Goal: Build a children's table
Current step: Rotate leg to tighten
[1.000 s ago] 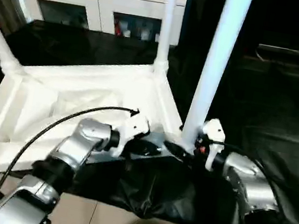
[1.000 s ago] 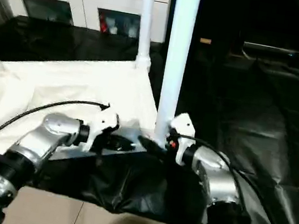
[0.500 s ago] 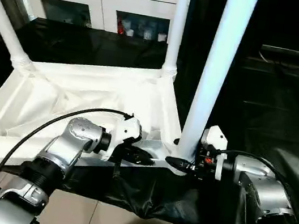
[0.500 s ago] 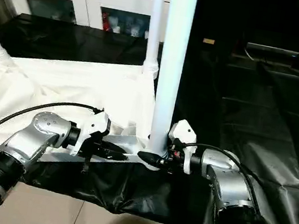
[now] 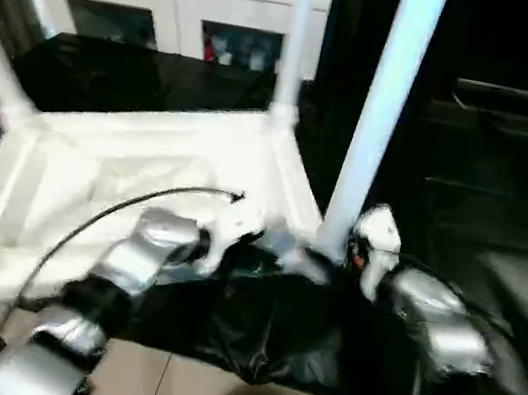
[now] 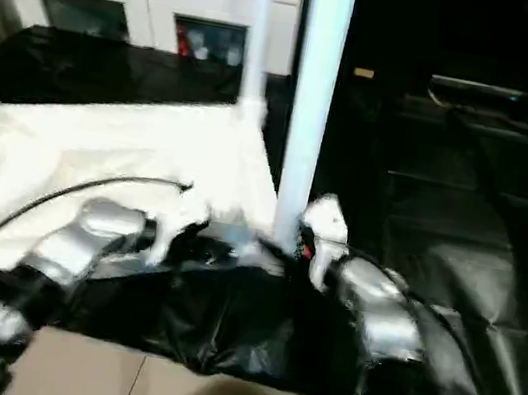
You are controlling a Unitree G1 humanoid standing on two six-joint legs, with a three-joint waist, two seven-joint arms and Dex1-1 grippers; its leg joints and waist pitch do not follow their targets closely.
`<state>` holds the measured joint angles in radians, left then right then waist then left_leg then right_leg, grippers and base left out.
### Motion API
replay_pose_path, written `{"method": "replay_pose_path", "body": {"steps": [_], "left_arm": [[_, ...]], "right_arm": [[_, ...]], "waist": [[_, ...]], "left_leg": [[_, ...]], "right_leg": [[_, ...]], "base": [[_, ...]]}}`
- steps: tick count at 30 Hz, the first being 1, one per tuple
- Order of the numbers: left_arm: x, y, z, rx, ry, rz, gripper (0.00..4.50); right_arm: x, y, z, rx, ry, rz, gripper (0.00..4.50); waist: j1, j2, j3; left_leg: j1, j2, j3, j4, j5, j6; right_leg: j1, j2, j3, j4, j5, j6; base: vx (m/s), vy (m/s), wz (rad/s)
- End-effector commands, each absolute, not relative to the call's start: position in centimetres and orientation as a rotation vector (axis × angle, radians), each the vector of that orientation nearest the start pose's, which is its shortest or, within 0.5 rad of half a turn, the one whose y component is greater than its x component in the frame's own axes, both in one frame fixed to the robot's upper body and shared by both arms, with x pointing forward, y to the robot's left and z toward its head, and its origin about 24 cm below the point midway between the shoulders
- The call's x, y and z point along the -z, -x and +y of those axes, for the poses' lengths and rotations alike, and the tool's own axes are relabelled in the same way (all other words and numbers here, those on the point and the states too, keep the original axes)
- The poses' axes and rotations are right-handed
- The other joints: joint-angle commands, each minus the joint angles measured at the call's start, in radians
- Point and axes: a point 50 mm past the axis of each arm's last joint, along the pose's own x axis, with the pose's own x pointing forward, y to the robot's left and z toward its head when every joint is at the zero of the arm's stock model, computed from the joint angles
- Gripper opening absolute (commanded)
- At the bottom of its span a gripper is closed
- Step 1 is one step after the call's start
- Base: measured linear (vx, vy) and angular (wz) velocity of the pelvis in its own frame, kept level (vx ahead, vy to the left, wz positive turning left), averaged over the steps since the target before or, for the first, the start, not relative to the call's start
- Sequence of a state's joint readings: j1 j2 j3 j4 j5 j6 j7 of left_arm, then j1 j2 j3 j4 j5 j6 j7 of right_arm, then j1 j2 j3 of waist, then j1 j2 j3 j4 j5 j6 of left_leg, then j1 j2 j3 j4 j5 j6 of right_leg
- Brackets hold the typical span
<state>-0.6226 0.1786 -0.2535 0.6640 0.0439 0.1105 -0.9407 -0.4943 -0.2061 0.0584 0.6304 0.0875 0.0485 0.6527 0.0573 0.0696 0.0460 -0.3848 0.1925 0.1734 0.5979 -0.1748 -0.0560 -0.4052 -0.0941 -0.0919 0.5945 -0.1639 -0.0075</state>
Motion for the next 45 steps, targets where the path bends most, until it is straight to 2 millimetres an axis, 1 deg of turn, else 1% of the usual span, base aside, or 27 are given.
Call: {"method": "replay_pose_path", "body": {"steps": [1, 2, 3, 4, 5, 7, 8, 9, 11, 12, 13, 14, 16, 19, 20, 23, 25, 26, 28, 29, 30, 36, 38, 40, 41, 42, 45], "left_arm": [[-6.5, -33.9, 6.6, 1.096, -0.284, 0.247, 0.00], [-6.6, -34.0, 6.3, 1.080, -0.282, 0.245, 0.00], [-6.6, -34.1, 6.0, 1.065, -0.279, 0.244, 0.00], [-6.6, -34.1, 6.0, 1.065, -0.279, 0.244, 0.00], [-6.9, -34.4, 4.8, 1.020, -0.255, 0.226, 0.00], [-7.1, -34.5, 4.1, 1.008, -0.242, 0.213, 0.00], [-7.1, -34.5, 4.0, 1.010, -0.241, 0.210, 0.00], [-7.1, -34.5, 3.9, 1.022, -0.240, 0.205, 0.00], [-7.1, -34.3, 3.9, 1.048, -0.239, 0.193, 0.00], [-7.1, -34.2, 3.9, 1.053, -0.238, 0.191, 0.00], [-7.1, -34.1, 4.0, 1.062, -0.237, 0.190, 0.00], [-7.0, -33.9, 4.2, 1.087, -0.235, 0.186, 0.00], [-7.0, -33.8, 4.5, 1.102, -0.235, 0.186, 0.00], [-6.9, -33.6, 5.0, 1.134, -0.235, 0.181, 0.00], [-6.8, -33.3, 5.7, 1.168, -0.240, 0.183, 0.00], [-6.5, -32.8, 6.9, 1.225, -0.249, 0.199, 0.00], [-6.5, -32.6, 7.2, 1.241, -0.250, 0.204, 0.00], [-6.4, -32.4, 7.7, 1.266, -0.250, 0.212, 0.00], [-6.4, -32.2, 8.2, 1.291, -0.248, 0.218, 0.00], [-6.5, -32.0, 8.8, 1.325, -0.246, 0.229, 0.00], [-6.5, -32.0, 8.8, 1.325, -0.246, 0.229, 0.00], [-6.6, -31.3, 10.1, 1.409, -0.262, 0.279, 0.00], [-6.5, -31.2, 10.4, 1.430, -0.264, 0.293, 0.00], [-6.6, -31.1, 10.5, 1.438, -0.265, 0.295, 0.00], [-6.6, -31.1, 10.5, 1.438, -0.265, 0.295, 0.00], [-6.6, -31.1, 10.6, 1.442, -0.265, 0.296, 0.00], [-6.6, -30.9, 10.8, 1.457, -0.265, 0.303, 0.00]], "right_arm": [[-1.8, -32.9, -12.7, -0.605, 0.066, 0.313, 2.75], [-1.7, -33.0, -12.5, -0.577, 0.052, 0.318, 2.75], [-1.6, -33.1, -12.3, -0.554, 0.042, 0.320, 2.75], [-1.6, -33.1, -12.3, -0.554, 0.042, 0.320, 2.75], [-1.6, -33.6, -11.0, -0.496, 0.041, 0.323, 2.75], [-1.7, -33.8, -10.1, -0.493, 0.037, 0.310, 2.75], [-1.7, -33.9, -9.9, -0.496, 0.035, 0.303, 3.09], [-1.9, -33.8, -9.8, -0.511, 0.014, 0.294, 3.09], [-2.1, -33.9, -9.8, -0.519, -0.015, 0.281, 3.44], [-2.1, -33.9, -9.9, -0.520, -0.021, 0.278, 3.47], [-2.2, -33.9, -9.9, -0.527, -0.023, 0.272, 3.47], [-2.3, -33.9, -10.2, -0.533, -0.003, 0.258, 3.58], [-2.5, -34.0, -10.5, -0.542, 0.018, 0.247, 3.86], [-2.7, -33.9, -11.2, -0.565, 0.044, 0.233, 3.86], [-2.8, -33.6, -12.0, -0.636, 0.068, 0.229, 3.86], [-3.1, -32.6, -12.8, -0.800, 0.120, 0.227, 3.86], [-3.1, -32.3, -13.0, -0.841, 0.144, 0.229, 3.86], [-3.2, -31.8, -13.5, -0.919, 0.168, 0.235, 3.86], [-3.3, -31.4, -13.9, -0.978, 0.166, 0.242, 3.86], [-3.6, -30.9, -14.3, -1.053, 0.148, 0.250, 3.86], [-3.6, -30.9, -14.3, -1.053, 0.148, 0.250, 3.86], [-4.0, -29.9, -15.1, -1.192, 0.160, 0.297, 3.86], [-4.0, -29.8, -15.2, -1.200, 0.166, 0.306, 3.52], [-4.1, -29.7, -15.3, -1.215, 0.152, 0.309, 3.52], [-4.1, -29.7, -15.3, -1.216, 0.151, 0.309, 3.31], [-4.2, -29.7, -15.3, -1.220, 0.148, 0.310, 3.31], [-4.3, -29.4, -15.3, -1.247, 0.131, 0.312, 3.01]], "waist": [[-0.004, -0.017, -0.068], [-0.005, -0.018, -0.068], [-0.004, -0.013, -0.069], [-0.004, -0.016, -0.071], [-0.004, -0.012, -0.073], [-0.002, -0.013, -0.072], [-0.001, -0.014, -0.072], [-0.001, -0.014, -0.072], [0.000, -0.015, -0.072], [0.001, -0.015, -0.072], [0.001, -0.014, -0.071], [0.000, -0.016, -0.071], [0.001, -0.015, -0.072], [0.000, -0.015, -0.071], [0.002, -0.018, -0.071], [0.003, -0.017, -0.069], [0.007, -0.016, -0.068], [0.003, -0.017, -0.067], [0.006, -0.019, -0.065], [0.007, -0.019, -0.066], [0.007, -0.023, -0.066], [0.010, -0.020, -0.068], [0.008, -0.021, -0.067], [0.009, -0.020, -0.067], [0.009, -0.021, -0.067], [0.010, -0.020, -0.066], [0.012, -0.020, -0.067]], "left_leg": [[0.013, 0.029, -0.008, -0.071, -0.220, 0.044], [0.013, 0.029, -0.007, -0.072, -0.218, 0.046], [0.013, 0.029, -0.008, -0.071, -0.212, 0.049], [0.012, 0.029, -0.007, -0.070, -0.202, 0.056], [0.012, 0.028, -0.006, -0.068, -0.185, 0.062], [0.013, 0.027, -0.006, -0.068, -0.188, 0.064], [0.012, 0.027, -0.006, -0.068, -0.192, 0.067], [0.011, 0.027, -0.006, -0.067, -0.194, 0.070], [0.010, 0.028, -0.005, -0.068, -0.198, 0.078], [0.010, 0.029, -0.006, -0.068, -0.193, 0.084], [0.011, 0.029, -0.006, -0.069, -0.196, 0.085], [0.011, 0.030, -0.006, -0.069, -0.200, 0.085], [0.010, 0.030, -0.006, -0.068, -0.198, 0.085], [0.009, 0.031, -0.007, -0.068, -0.190, 0.094], [0.010, 0.031, -0.006, -0.067, -0.193, 0.096], [0.007, 0.032, -0.005, -0.067, -0.199, 0.108], [0.010, 0.035, -0.005, -0.069, -0.211, 0.106], [0.010, 0.035, -0.005, -0.070, -0.226, 0.101], [0.012, 0.037, -0.005, -0.072, -0.252, 0.093], [0.011, 0.036, -0.005, -0.071, -0.253, 0.094], [0.010, 0.036, -0.005, -0.071, -0.248, 0.098], [0.009, 0.038, -0.006, -0.069, -0.215, 0.103], [0.008, 0.038, -0.005, -0.069, -0.211, 0.103], [0.010, 0.037, -0.004, -0.069, -0.215, 0.100], [0.010, 0.037, -0.004, -0.069, -0.217, 0.098], [0.010, 0.037, -0.005, -0.069, -0.217, 0.097], [0.011, 0.038, -0.005, -0.070, -0.218, 0.092]], "right_leg": [[0.052, -0.056, 0.044, -0.076, -0.284, -0.203], [0.051, -0.056, 0.044, -0.076, -0.279, -0.203], [0.053, -0.055, 0.043, -0.075, -0.266, -0.206], [0.054, -0.054, 0.043, -0.073, -0.239, -0.210], [0.053, -0.054, 0.044, -0.070, -0.205, -0.218], [0.055, -0.054, 0.042, -0.070, -0.199, -0.228], [0.056, -0.055, 0.042, -0.071, -0.202, -0.227], [0.056, -0.055, 0.042, -0.071, -0.203, -0.226], [0.057, -0.056, 0.042, -0.071, -0.207, -0.224], [0.058, -0.056, 0.042, -0.070, -0.202, -0.225], [0.057, -0.056, 0.042, -0.071, -0.206, -0.226], [0.057, -0.055, 0.041, -0.071, -0.208, -0.226], [0.058, -0.057, 0.042, -0.070, -0.205, -0.227], [0.059, -0.057, 0.042, -0.067, -0.187, -0.235], [0.062, -0.056, 0.041, -0.067, -0.189, -0.238], [0.060, -0.056, 0.042, -0.068, -0.202, -0.234], [0.058, -0.055, 0.042, -0.069, -0.222, -0.229], [0.055, -0.054, 0.042, -0.071, -0.240, -0.229], [0.055, -0.054, 0.042, -0.074, -0.269, -0.223], [0.057, -0.055, 0.043, -0.073, -0.273, -0.221], [0.058, -0.054, 0.043, -0.073, -0.270, -0.220], [0.054, -0.055, 0.043, -0.068, -0.250, -0.229], [0.054, -0.054, 0.043, -0.067, -0.237, -0.235], [0.053, -0.054, 0.043, -0.069, -0.250, -0.233], [0.054, -0.055, 0.043, -0.069, -0.256, -0.232], [0.053, -0.055, 0.043, -0.069, -0.259, -0.231], [0.053, -0.055, 0.044, -0.069, -0.264, -0.227]], "base": [[0.000, 0.000, 0.00], [0.000, 0.000, 0.00], [0.000, 0.000, 0.00], [0.000, 0.000, 0.00], [0.000, 0.000, 0.00], [0.000, 0.000, 0.00], [0.000, 0.000, 0.00], [0.000, 0.000, 0.00], [0.000, 0.000, 0.00], [0.000, 0.000, 0.00], [0.000, 0.000, 0.00], [0.000, 0.000, 0.00], [0.000, 0.000, 0.00], [0.000, 0.000, 0.00], [0.000, 0.000, 0.00], [0.000, 0.000, 0.00], [0.000, 0.000, 0.00], [0.000, 0.000, 0.00], [0.000, 0.000, 0.00], [0.000, 0.000, 0.00], [0.000, 0.000, 0.00], [0.000, 0.000, 0.00], [0.000, 0.000, 0.00], [0.000, 0.000, 0.00], [0.000, 0.000, 0.00], [0.000, 0.000, 0.00], [0.000, 0.000, 0.00]]}}
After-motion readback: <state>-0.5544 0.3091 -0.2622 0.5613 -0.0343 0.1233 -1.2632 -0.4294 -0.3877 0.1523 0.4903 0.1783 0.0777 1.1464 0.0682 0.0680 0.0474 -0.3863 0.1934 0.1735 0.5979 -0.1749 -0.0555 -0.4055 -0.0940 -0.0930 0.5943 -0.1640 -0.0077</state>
